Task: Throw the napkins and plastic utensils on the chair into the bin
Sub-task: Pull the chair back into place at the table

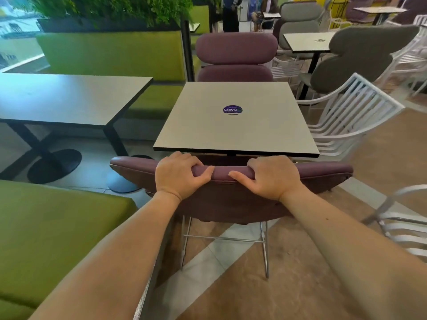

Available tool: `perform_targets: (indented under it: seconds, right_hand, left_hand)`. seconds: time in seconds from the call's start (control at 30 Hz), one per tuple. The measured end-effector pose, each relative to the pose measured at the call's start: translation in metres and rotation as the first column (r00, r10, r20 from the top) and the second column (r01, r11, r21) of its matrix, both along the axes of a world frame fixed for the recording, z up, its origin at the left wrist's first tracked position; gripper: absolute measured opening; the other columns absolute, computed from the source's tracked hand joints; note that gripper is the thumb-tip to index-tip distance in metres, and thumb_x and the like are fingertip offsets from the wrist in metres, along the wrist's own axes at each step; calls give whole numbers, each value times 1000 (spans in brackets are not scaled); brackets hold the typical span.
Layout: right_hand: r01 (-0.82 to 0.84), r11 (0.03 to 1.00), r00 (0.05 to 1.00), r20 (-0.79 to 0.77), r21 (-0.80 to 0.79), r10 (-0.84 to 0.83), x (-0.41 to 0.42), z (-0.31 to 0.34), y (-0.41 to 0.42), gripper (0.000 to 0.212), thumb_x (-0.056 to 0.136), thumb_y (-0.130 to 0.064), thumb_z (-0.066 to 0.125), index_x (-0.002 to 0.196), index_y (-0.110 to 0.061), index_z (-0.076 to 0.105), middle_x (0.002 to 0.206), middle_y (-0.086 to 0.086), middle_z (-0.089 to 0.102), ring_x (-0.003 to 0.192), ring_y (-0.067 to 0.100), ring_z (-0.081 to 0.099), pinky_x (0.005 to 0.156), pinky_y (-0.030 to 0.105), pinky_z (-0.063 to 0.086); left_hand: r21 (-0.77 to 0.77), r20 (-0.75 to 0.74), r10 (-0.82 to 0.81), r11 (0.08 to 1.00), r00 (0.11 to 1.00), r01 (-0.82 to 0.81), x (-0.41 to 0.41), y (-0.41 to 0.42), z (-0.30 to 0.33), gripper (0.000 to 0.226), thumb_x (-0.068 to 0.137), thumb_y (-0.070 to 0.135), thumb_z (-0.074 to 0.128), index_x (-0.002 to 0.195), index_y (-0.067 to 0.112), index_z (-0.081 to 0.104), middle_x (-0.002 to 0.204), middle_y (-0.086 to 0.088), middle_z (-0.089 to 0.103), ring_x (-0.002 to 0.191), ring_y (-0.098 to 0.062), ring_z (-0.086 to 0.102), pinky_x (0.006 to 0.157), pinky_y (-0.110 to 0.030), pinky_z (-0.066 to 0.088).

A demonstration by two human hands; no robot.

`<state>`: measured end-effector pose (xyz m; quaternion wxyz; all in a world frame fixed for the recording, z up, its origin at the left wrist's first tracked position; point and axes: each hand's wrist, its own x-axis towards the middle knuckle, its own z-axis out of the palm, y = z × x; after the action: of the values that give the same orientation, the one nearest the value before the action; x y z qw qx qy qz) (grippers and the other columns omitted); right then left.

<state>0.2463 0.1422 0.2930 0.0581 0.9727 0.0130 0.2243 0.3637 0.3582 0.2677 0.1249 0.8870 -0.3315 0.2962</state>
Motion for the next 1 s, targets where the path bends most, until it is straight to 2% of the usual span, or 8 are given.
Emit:
perform_targets:
  seconds: [0.1, 0.37, 0.63, 0.83, 1.0]
  right_hand:
    - [9, 1000, 1000, -3, 5, -9, 16, 2, -10, 70, 87, -79, 15, 58, -23, 46, 52, -9, 44, 47, 16, 41, 48, 28, 28]
    - [15, 1000, 999, 29, -3, -15, 62, -3, -34, 71, 88, -76, 12, 59, -22, 47, 58, -3, 58, 51, 22, 55, 48, 27, 29]
    - [33, 999, 999, 36, 1, -33, 101, -5, -53, 72, 88, -74, 10, 58, -21, 48, 59, 0, 61, 55, 25, 58, 50, 28, 30]
    - [41, 999, 998, 54, -12, -40, 102, -7, -55, 72, 88, -75, 13, 57, -21, 50, 58, 0, 62, 55, 25, 58, 50, 27, 28]
    - [61, 998, 997, 43, 0, -61, 97, -7, -50, 73, 87, -76, 12, 63, -22, 55, 66, -2, 65, 62, 23, 60, 53, 27, 27]
  left_hand:
    - [-18, -7, 1, 1000, 1000, -1, 15, -11, 0, 54, 84, 71, 38, 76, 31, 73, 73, 11, 67, 73, -11, 59, 61, -26, 42]
    - [-21, -27, 7, 1000, 1000, -7, 61, -34, 1, 60, 84, 74, 34, 76, 30, 73, 72, 11, 67, 72, -12, 58, 58, -25, 41]
    - [-26, -17, -3, 1000, 1000, 3, 103, -55, 0, 57, 85, 72, 36, 73, 29, 73, 70, 11, 66, 71, -12, 58, 59, -26, 39]
    - [-55, -4, -26, 998, 1000, 26, 104, -54, -2, 53, 84, 69, 42, 70, 28, 72, 67, 9, 66, 68, -14, 58, 57, -27, 42]
    - [-40, -16, -32, 999, 999, 32, 98, -52, -1, 53, 85, 69, 40, 69, 28, 71, 65, 8, 63, 67, -15, 56, 56, -26, 35]
